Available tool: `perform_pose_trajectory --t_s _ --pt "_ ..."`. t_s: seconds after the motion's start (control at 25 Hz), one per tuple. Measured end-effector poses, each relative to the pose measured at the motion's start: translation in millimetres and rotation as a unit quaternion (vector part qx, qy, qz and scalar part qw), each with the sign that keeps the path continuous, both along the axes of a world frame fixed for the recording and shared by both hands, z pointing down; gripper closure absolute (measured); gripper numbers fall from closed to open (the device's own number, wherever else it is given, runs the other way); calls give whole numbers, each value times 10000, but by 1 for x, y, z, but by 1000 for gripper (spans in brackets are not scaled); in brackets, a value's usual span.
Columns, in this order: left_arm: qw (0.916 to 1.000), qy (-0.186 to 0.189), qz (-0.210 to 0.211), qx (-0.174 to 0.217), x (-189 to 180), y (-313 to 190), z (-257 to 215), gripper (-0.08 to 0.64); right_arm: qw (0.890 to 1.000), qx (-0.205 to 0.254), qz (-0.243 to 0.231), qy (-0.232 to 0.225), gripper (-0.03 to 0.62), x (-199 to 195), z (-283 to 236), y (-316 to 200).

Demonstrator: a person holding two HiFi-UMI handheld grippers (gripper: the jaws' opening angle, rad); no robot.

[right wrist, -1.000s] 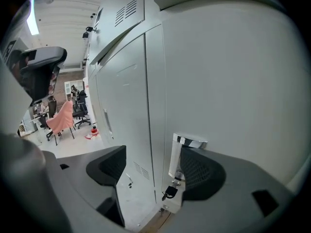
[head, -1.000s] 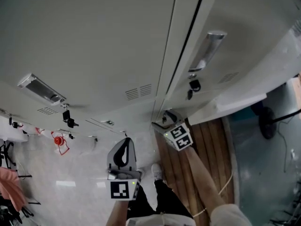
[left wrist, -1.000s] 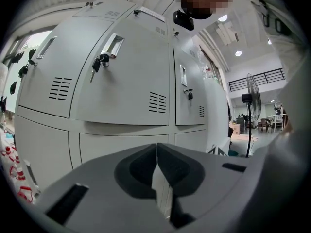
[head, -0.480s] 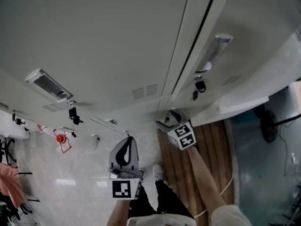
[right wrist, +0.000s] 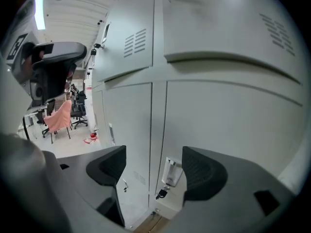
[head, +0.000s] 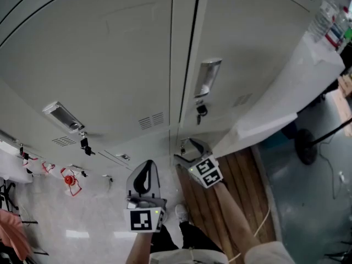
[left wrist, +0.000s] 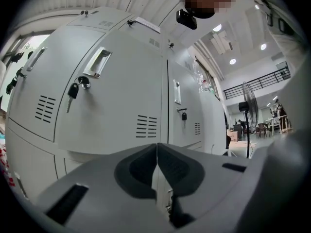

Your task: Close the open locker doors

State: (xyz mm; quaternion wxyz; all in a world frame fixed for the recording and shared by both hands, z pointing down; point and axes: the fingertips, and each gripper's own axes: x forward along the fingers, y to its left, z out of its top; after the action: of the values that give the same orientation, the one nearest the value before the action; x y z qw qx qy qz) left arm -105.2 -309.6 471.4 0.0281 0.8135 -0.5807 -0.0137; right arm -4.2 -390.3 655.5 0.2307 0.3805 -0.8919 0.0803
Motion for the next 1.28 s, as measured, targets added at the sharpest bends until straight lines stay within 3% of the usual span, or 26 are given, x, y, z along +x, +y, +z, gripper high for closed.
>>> perform_pose_trajectory --t_s 0.32,0.6,0.64,0.72,1.0,1.28 --pt "9984 -44 229 508 23 3 -49 554 9947 1011 163 38 253 21 -117 29" --pt "9963 73 310 793 34 13 -81 554 9797 1902 508 -371 256 36 -211 65" --pt "9961 71 331 810 36 16 -84 554 9761 2045 581 -447 273 39 -224 71" --pt "9957 64 373 845 40 20 -89 554 9679 2304 773 -647 383 47 -247 84" --pt "9941 -13 471 979 48 35 -106 554 9390 2974 1303 -1138 556 70 -300 125" --pt "9923 31 516 1126 51 52 -115 554 9307 3075 1485 -1311 579 76 -311 157"
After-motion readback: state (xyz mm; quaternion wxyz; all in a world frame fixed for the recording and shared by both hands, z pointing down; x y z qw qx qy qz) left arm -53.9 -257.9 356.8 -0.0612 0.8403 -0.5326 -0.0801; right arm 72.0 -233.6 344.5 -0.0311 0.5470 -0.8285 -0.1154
